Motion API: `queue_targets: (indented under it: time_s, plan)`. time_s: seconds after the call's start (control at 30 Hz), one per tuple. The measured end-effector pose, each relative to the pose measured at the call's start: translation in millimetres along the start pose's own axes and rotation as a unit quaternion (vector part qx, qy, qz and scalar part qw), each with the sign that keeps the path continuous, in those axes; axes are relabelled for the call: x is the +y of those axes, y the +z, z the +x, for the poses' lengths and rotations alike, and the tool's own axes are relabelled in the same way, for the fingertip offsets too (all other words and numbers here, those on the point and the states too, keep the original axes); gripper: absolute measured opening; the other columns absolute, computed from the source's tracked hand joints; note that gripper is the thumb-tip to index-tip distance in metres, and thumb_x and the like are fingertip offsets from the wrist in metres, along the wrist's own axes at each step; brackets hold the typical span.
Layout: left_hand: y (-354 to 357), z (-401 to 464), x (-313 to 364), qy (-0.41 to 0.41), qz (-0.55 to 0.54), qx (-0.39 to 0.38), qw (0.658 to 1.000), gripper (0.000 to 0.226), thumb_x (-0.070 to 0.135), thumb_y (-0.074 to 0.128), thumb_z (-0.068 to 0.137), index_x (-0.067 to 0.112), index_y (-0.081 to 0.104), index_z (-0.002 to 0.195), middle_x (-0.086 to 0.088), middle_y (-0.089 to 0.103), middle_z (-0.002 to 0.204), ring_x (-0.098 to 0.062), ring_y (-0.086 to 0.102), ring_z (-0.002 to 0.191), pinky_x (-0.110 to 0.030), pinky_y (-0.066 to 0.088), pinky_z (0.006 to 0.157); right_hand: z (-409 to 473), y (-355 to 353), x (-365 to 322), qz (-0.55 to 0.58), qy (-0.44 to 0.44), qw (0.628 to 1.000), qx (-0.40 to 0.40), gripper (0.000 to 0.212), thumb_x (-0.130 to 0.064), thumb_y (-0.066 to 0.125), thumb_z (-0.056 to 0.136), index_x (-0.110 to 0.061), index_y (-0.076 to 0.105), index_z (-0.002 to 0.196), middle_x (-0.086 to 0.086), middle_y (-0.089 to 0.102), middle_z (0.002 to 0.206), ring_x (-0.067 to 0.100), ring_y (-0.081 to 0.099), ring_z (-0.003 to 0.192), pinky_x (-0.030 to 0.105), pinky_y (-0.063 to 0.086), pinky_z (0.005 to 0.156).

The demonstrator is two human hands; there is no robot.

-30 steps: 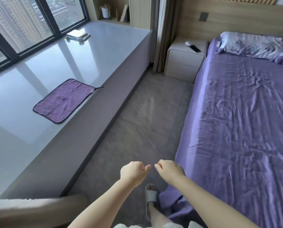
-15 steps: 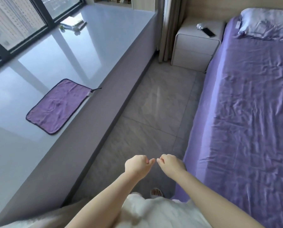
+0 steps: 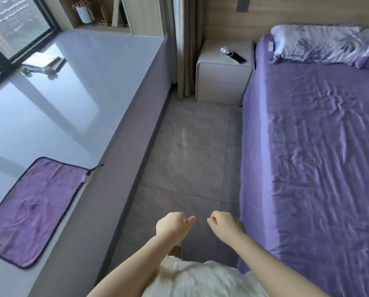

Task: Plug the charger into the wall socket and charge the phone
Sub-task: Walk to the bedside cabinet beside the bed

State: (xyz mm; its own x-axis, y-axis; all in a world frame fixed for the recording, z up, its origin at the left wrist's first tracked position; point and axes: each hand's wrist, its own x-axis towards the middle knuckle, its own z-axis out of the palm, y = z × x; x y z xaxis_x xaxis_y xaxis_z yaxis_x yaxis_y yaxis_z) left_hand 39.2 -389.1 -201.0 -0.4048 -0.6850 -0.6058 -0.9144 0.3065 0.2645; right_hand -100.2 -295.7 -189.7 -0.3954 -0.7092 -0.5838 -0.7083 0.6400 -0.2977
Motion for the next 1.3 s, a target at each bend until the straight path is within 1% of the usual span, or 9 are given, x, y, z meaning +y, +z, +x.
queue_targets:
  time_s: [0.1,0.17,0.27,0.43,0.53,0.7,0.8,1.0,1.3]
  plan:
    - [-37.9,36.6,-3.2,0.016,0.009,-0.012,1.0,0.047,0.053,0.035,0.078,0.015,0.035,0.051,0.001,0.049,0.054,-0.024,0.049,0.057,-0.026,0.035,0.053,31.4,-19.0,-22.8,0.025,0.021,0.999,0.006,0.033,-0.039,0.036,0.095,-0.015,0.058,0.102,0.005,0.068,0.107,0.03,0.062,0.098,0.031,0.039,0.07]
    - [-61.8,62.8,-4.5,0.031,0.024,-0.017,0.999,0.048,0.054,0.035,0.08,0.013,0.042,0.055,-0.004,0.065,0.07,-0.027,0.061,0.071,-0.027,0.039,0.06,53.0,-32.6,-37.0,0.032,0.023,0.999,0.022,0.035,-0.041,0.035,0.096,-0.015,0.058,0.102,0.007,0.068,0.107,0.03,0.061,0.099,0.033,0.042,0.073]
    - [-92.3,100.7,-5.3,0.054,0.055,-0.015,0.997,0.052,0.055,0.035,0.083,0.011,0.054,0.063,-0.005,0.072,0.087,-0.026,0.066,0.084,-0.028,0.04,0.064,80.1,-49.7,-51.1,0.042,0.034,0.997,0.045,0.039,-0.04,0.035,0.097,-0.012,0.061,0.104,0.01,0.067,0.111,0.03,0.06,0.103,0.034,0.045,0.083]
    - [-118.8,145.5,6.2,0.066,0.066,-0.027,0.995,0.052,0.06,0.034,0.082,0.015,0.059,0.07,-0.003,0.071,0.088,-0.026,0.065,0.087,-0.029,0.043,0.068,108.9,-72.4,-52.3,0.042,0.054,0.996,0.053,0.036,-0.04,0.036,0.097,-0.013,0.059,0.093,0.012,0.067,0.109,0.03,0.061,0.101,0.033,0.043,0.076]
    - [-131.4,174.4,26.3,0.074,0.068,-0.032,0.994,0.051,0.06,0.035,0.081,0.017,0.058,0.068,-0.002,0.071,0.088,-0.026,0.065,0.088,-0.029,0.044,0.07,134.0,-93.2,-44.6,0.039,0.064,0.996,0.055,0.039,-0.04,0.035,0.097,-0.01,0.061,0.1,0.012,0.067,0.111,0.031,0.061,0.103,0.034,0.045,0.079]
    - [-151.7,226.6,73.2,0.08,0.06,-0.019,0.995,0.053,0.062,0.035,0.08,0.022,0.068,0.091,0.001,0.072,0.098,-0.024,0.065,0.095,-0.03,0.048,0.078,190.9,-134.7,-23.1,0.041,0.055,0.996,0.057,0.034,-0.038,0.039,0.095,-0.012,0.061,0.098,0.008,0.067,0.11,0.029,0.061,0.101,0.032,0.043,0.074]
    - [-168.4,257.0,108.2,0.078,0.052,0.001,0.996,0.047,0.06,0.037,0.079,0.024,0.066,0.085,0.002,0.072,0.095,-0.023,0.066,0.092,-0.028,0.048,0.075,227.5,-173.2,-3.1,0.034,0.047,0.996,0.065,0.032,-0.036,0.041,0.094,-0.013,0.061,0.106,0.006,0.066,0.114,0.027,0.061,0.102,0.03,0.045,0.078]
    - [-206.9,312.4,173.4,0.065,0.032,0.037,0.997,0.048,0.059,0.039,0.077,0.024,0.068,0.093,0.003,0.073,0.096,-0.023,0.066,0.093,-0.028,0.048,0.077,296.5,-250.5,28.7,0.012,0.03,0.996,0.079,0.033,-0.034,0.04,0.095,-0.013,0.059,0.111,0.006,0.065,0.117,0.027,0.061,0.103,0.031,0.047,0.079]
    - [-248.6,380.5,224.7,0.054,0.027,0.012,0.998,0.045,0.058,0.039,0.074,0.025,0.067,0.085,0.006,0.073,0.091,-0.02,0.066,0.088,-0.027,0.048,0.074,375.2,-307.9,39.2,0.045,0.046,0.996,0.062,0.03,-0.034,0.041,0.093,-0.014,0.06,0.104,0.004,0.067,0.109,0.025,0.061,0.096,0.029,0.046,0.073]
